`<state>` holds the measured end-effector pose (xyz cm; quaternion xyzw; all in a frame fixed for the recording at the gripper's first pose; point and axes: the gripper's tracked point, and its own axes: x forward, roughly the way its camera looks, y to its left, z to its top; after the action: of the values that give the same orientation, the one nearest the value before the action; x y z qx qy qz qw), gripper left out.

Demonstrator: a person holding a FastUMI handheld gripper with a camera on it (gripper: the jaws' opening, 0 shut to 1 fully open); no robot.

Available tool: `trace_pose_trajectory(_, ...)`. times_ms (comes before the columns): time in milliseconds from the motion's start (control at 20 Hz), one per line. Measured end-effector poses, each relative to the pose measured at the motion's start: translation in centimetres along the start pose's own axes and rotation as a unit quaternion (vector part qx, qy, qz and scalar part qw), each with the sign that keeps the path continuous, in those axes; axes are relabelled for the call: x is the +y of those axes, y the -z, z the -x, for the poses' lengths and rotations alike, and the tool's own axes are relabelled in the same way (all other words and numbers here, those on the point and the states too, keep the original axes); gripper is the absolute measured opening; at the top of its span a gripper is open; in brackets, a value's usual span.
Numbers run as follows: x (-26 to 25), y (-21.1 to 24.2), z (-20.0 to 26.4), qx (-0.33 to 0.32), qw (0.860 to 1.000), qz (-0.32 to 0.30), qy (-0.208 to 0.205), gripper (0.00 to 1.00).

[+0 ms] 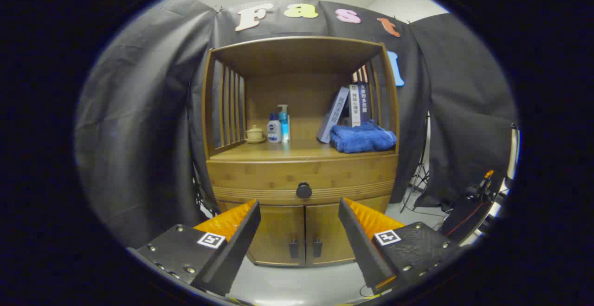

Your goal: Pull open the drawer, take out the items inside it, and place them on the countertop above the cabinet.

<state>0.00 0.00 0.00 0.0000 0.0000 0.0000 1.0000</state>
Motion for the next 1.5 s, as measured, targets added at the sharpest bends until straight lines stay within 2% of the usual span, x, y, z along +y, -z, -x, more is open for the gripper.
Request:
trace_pose_trajectory(250, -0.5, -1.1, -0.2, -0.006, 1.000, -0.014, 0.019, 1.00)
trace_pose_trajectory(400, -0.9, 0.0, -0.6, 0.008, 0.999, -0.002, 0.039, 1.00)
trace_pose_trajectory(600, -0.4, 1.3, -0.8, 0.017, 0.999, 0.004, 0.029, 1.00)
trace_pose_trajectory(1000, 0.4, 0.0, -1.2, -0.010, 1.000, 0.004, 0.023, 1.00)
trace_pose_trajectory(1250, 0.5, -0.4, -3.8, -0.017, 1.000, 0.003, 0.025, 1.00)
trace_pose_trajectory(1500, -0.9, -1.6, -8.3, -0.044, 0.998, -0.002, 0.042, 1.00)
